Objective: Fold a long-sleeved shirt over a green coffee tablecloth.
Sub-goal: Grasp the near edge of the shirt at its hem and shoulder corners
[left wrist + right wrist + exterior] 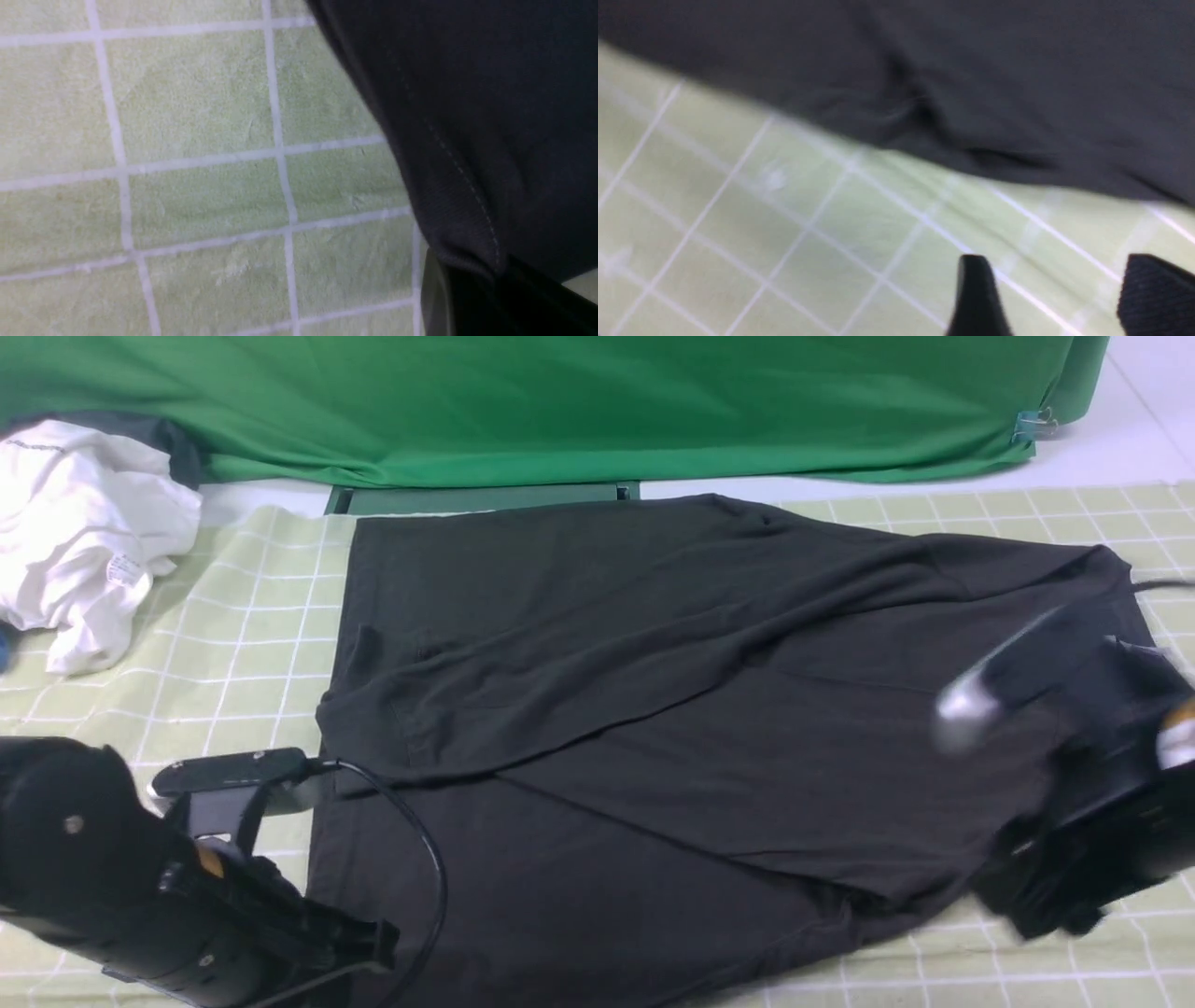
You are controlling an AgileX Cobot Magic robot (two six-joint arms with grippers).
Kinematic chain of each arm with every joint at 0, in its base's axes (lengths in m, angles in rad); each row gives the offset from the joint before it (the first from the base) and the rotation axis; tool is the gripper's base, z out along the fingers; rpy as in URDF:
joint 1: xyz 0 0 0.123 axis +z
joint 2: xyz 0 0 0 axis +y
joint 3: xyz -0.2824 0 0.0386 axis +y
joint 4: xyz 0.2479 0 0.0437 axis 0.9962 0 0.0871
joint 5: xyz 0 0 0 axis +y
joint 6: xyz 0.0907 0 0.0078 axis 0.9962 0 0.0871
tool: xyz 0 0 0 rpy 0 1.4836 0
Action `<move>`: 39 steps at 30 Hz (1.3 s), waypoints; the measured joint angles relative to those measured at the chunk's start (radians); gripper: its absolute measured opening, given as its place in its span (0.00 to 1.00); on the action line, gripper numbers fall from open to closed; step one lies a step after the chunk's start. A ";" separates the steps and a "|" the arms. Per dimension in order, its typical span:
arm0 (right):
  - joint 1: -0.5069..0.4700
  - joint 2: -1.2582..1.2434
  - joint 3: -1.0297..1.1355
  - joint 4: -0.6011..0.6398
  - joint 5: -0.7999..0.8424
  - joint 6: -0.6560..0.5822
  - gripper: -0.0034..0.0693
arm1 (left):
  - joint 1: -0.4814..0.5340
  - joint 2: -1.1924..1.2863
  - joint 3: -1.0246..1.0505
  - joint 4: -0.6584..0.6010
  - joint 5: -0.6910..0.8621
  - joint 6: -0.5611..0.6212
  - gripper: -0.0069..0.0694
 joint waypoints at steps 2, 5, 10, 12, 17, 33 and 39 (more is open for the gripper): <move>0.071 0.099 0.000 -0.034 -0.061 -0.050 0.64 | 0.000 -0.014 0.000 0.001 0.037 0.035 0.12; 0.112 0.168 0.000 -0.087 -0.096 -0.068 0.65 | 0.000 -0.016 0.000 0.001 0.038 0.046 0.12; 0.136 0.308 0.000 -0.175 -0.131 -0.079 0.65 | 0.000 -0.016 0.000 -0.018 0.036 0.058 0.12; 0.136 0.349 0.000 -0.208 -0.170 -0.081 0.65 | 0.000 -0.016 0.000 -0.028 0.036 0.074 0.12; 0.138 0.366 -0.001 -0.247 -0.206 -0.082 0.66 | 0.000 -0.016 0.000 -0.030 0.036 0.078 0.12; 0.138 0.378 -0.116 -0.282 -0.080 -0.026 0.62 | 0.000 -0.016 0.000 -0.032 0.036 0.078 0.12; 0.138 0.407 -0.120 -0.282 -0.095 -0.023 0.62 | 0.000 -0.016 0.000 -0.032 0.034 0.078 0.12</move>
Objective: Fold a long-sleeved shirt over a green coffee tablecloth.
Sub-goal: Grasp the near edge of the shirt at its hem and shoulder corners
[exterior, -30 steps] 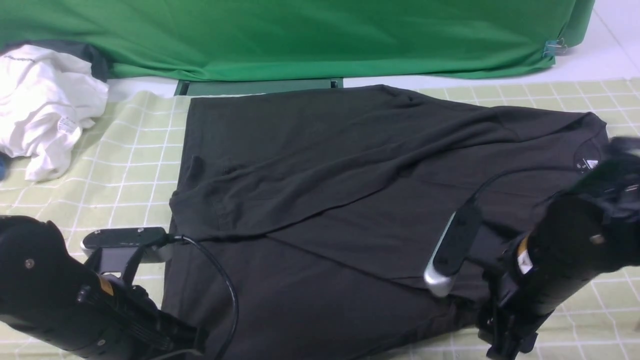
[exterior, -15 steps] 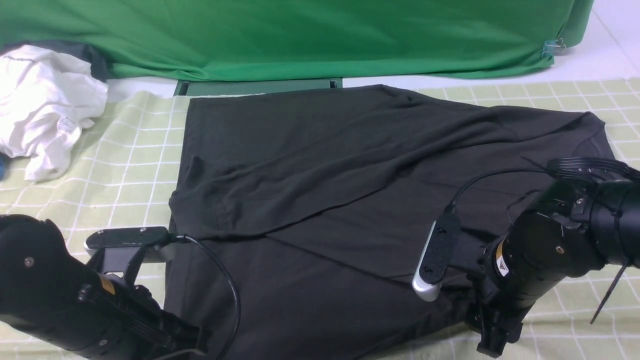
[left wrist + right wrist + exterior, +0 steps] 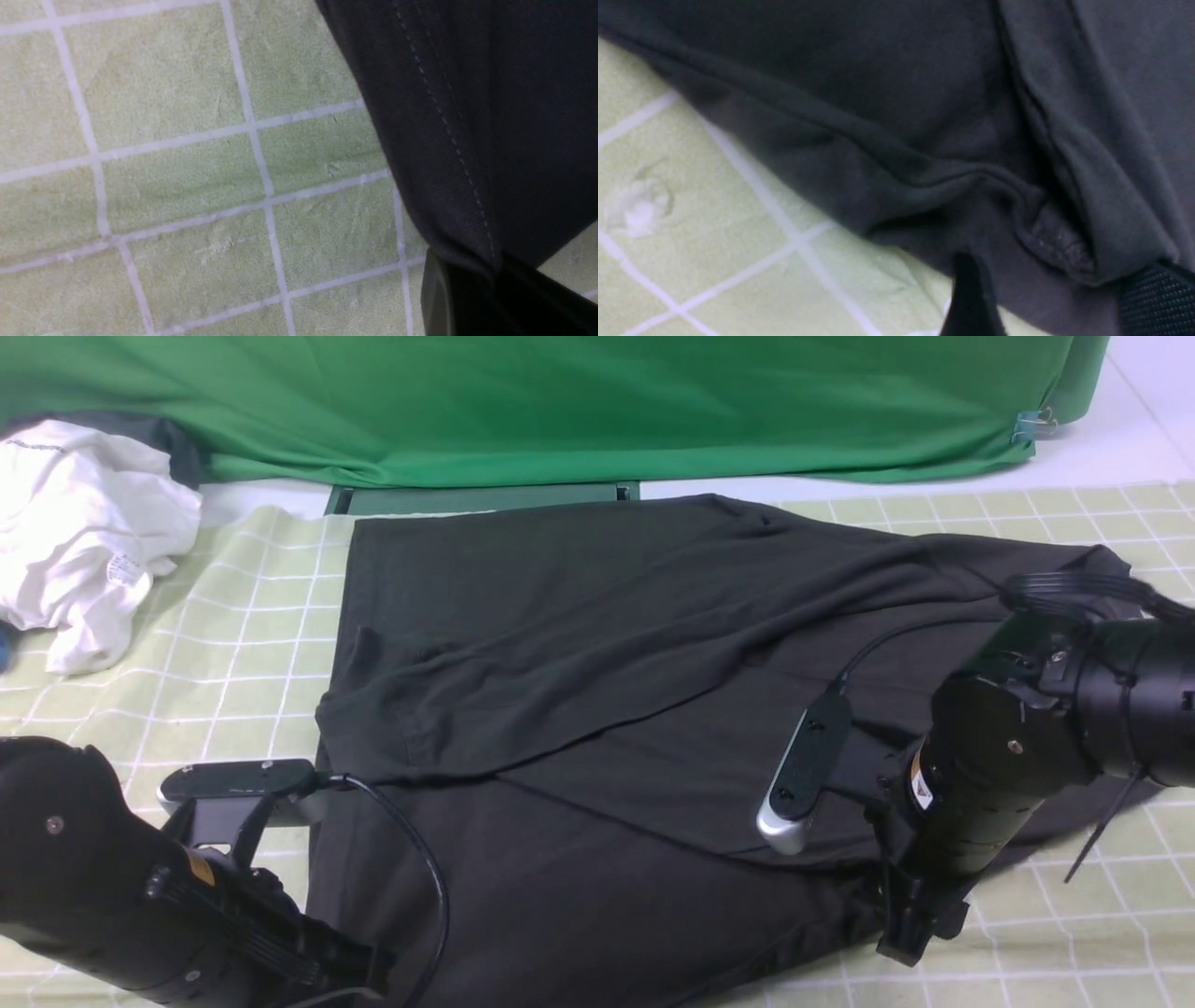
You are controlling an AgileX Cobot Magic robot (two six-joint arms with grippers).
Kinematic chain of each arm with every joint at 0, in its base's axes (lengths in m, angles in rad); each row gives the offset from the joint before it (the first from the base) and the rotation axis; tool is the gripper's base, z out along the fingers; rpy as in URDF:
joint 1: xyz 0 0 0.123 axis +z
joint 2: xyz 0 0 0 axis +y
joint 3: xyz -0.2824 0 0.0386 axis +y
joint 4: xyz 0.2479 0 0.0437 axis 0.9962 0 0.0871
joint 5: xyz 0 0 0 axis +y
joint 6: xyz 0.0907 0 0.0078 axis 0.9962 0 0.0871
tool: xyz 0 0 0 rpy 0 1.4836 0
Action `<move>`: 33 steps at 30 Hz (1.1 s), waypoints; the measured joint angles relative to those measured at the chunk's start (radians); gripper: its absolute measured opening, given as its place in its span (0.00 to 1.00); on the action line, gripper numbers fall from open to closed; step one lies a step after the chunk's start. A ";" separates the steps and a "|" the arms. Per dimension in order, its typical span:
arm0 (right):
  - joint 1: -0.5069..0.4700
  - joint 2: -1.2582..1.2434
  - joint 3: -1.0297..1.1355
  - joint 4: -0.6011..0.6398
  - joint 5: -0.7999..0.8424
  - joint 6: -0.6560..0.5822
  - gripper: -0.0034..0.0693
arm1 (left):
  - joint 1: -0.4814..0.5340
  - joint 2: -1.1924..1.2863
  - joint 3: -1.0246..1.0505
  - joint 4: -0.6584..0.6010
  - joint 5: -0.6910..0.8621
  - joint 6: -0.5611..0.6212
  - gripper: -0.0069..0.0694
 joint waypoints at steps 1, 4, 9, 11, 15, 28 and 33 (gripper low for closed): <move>0.000 0.001 0.000 0.000 0.000 0.000 0.62 | 0.000 0.000 0.000 0.000 0.000 0.000 0.12; 0.000 0.031 0.000 -0.001 -0.007 0.001 0.62 | 0.000 0.000 0.000 0.000 -0.006 0.003 0.12; 0.000 0.040 -0.004 0.000 -0.008 0.000 0.59 | 0.000 0.000 0.000 0.000 -0.010 0.003 0.12; 0.000 0.043 -0.007 0.006 -0.007 -0.002 0.51 | 0.000 0.000 0.000 0.000 -0.011 0.003 0.12; 0.000 0.049 -0.010 0.010 -0.008 -0.002 0.31 | 0.000 0.000 0.000 -0.001 -0.019 0.003 0.12; 0.000 0.049 -0.018 0.044 0.089 0.041 0.10 | 0.000 0.000 -0.092 0.000 0.031 0.003 0.12; 0.000 -0.002 -0.012 0.118 0.190 0.056 0.10 | 0.000 -0.001 -0.102 0.000 0.065 0.023 0.12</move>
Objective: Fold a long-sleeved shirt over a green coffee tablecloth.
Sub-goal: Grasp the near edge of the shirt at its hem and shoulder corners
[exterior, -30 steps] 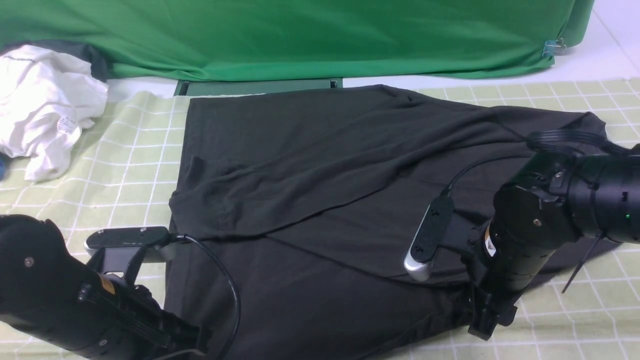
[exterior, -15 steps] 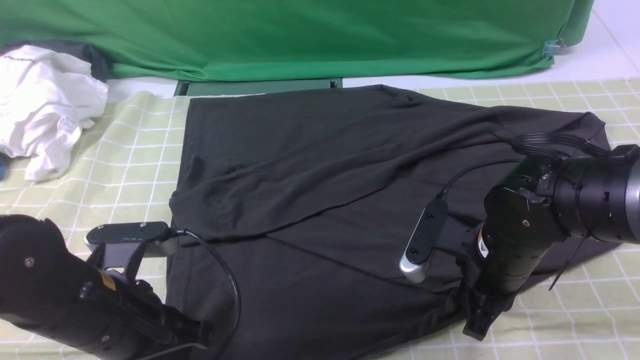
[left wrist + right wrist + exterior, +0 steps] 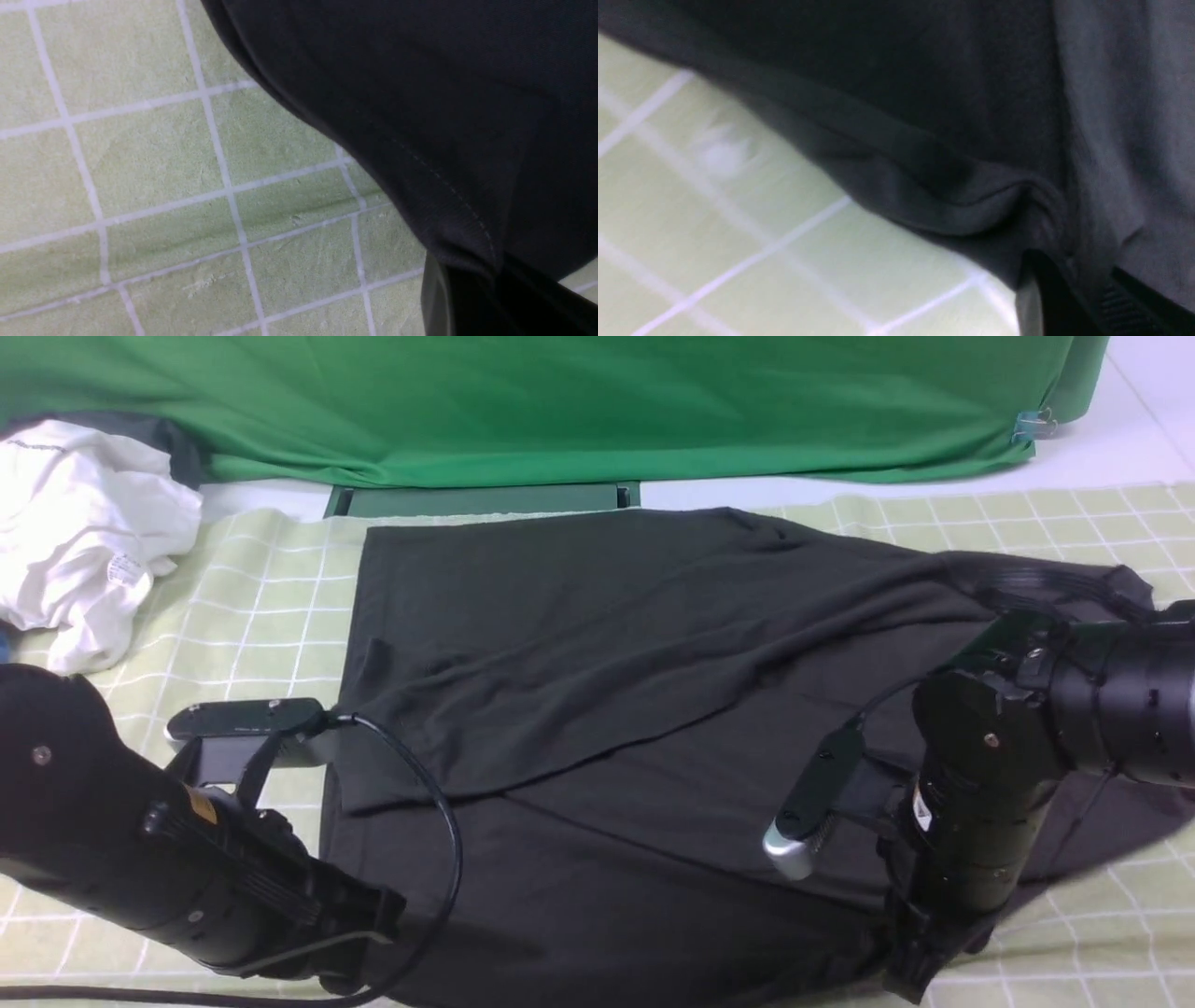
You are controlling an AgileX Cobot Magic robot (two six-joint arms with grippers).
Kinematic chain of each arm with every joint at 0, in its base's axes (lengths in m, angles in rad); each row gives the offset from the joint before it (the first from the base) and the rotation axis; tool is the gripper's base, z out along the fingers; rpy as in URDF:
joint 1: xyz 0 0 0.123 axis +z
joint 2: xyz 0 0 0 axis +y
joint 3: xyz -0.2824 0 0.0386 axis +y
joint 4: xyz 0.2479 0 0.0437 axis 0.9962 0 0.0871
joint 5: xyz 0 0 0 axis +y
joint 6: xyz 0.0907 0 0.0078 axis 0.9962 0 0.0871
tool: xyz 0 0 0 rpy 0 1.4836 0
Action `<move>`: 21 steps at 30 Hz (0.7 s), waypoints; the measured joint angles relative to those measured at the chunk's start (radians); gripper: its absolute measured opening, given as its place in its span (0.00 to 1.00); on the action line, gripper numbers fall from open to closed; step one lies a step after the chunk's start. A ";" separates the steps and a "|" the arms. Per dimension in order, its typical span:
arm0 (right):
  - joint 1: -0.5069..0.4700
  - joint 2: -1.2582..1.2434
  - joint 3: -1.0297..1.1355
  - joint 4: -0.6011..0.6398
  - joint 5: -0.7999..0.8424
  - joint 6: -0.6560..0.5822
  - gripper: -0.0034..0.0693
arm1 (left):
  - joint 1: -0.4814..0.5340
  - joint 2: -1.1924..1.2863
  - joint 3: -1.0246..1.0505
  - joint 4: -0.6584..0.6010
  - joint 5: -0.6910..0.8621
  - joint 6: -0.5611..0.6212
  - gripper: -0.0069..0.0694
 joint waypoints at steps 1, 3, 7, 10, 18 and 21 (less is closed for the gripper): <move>0.000 -0.009 0.000 0.008 0.013 0.004 0.10 | 0.000 0.000 -0.001 0.000 0.007 0.000 0.12; 0.000 -0.048 0.006 0.046 0.064 0.026 0.10 | 0.000 0.000 -0.001 0.000 0.040 0.004 0.12; 0.000 -0.123 0.067 0.098 0.073 0.045 0.10 | 0.000 0.000 -0.001 0.000 0.098 0.014 0.12; 0.000 -0.185 0.149 0.115 0.041 0.057 0.10 | 0.000 0.000 -0.001 0.000 0.127 0.030 0.12; 0.000 -0.241 0.283 0.125 -0.099 0.070 0.12 | 0.000 -0.001 -0.001 -0.010 0.171 0.079 0.12; 0.000 -0.241 0.306 0.126 -0.114 0.062 0.22 | 0.000 -0.001 -0.001 -0.012 0.167 0.082 0.12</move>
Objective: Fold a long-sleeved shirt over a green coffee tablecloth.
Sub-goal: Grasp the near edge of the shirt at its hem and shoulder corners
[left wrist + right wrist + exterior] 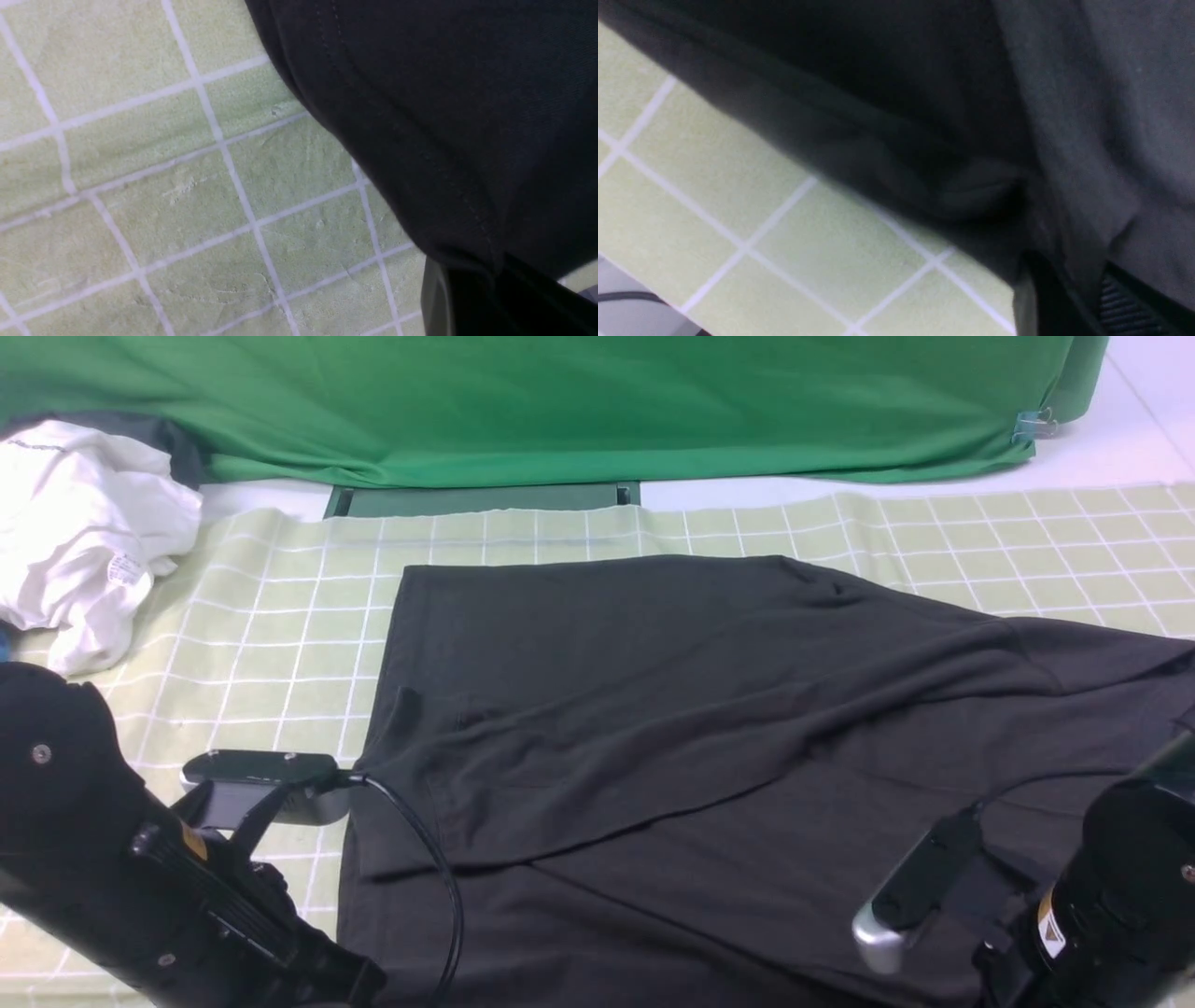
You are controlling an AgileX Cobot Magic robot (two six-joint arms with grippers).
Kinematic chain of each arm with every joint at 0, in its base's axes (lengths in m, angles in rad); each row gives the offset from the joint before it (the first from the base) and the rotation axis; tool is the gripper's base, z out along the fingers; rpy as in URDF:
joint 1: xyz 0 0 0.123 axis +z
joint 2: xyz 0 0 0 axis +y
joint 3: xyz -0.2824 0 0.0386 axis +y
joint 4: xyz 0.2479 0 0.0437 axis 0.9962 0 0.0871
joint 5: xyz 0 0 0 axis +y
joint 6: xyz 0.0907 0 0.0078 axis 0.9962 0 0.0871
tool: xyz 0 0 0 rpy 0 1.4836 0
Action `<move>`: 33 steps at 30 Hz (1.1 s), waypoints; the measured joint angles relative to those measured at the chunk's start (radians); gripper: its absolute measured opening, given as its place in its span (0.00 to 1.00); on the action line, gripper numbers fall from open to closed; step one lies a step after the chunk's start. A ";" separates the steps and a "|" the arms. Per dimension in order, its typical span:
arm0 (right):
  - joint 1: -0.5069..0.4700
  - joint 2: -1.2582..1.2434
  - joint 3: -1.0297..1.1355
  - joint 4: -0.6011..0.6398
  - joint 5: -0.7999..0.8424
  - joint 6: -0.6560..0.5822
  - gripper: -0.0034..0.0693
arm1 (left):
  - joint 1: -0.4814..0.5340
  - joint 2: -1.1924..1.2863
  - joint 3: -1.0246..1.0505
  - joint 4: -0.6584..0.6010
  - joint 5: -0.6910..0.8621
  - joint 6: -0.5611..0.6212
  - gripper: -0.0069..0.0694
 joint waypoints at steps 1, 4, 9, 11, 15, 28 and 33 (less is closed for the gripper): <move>0.002 0.000 0.005 -0.001 0.006 -0.016 0.31 | 0.000 0.000 0.000 0.000 -0.004 0.000 0.12; 0.030 0.000 0.006 -0.004 0.012 -0.048 0.51 | 0.000 0.000 0.000 0.000 -0.006 0.000 0.12; 0.102 0.000 0.006 -0.011 -0.028 -0.075 0.56 | 0.000 0.000 0.000 -0.003 -0.011 0.000 0.12; 0.135 0.000 0.006 -0.022 -0.063 -0.084 0.55 | 0.000 0.000 0.000 -0.004 -0.011 0.000 0.12; 0.162 0.007 0.006 -0.050 -0.094 -0.092 0.50 | 0.000 0.000 0.000 -0.006 -0.011 0.011 0.12; 0.168 0.070 -0.013 -0.113 -0.085 -0.091 0.29 | 0.000 0.000 0.000 -0.007 -0.019 0.015 0.12; 0.168 0.079 -0.031 -0.122 -0.050 -0.091 0.12 | 0.000 0.000 0.000 0.001 -0.023 0.014 0.12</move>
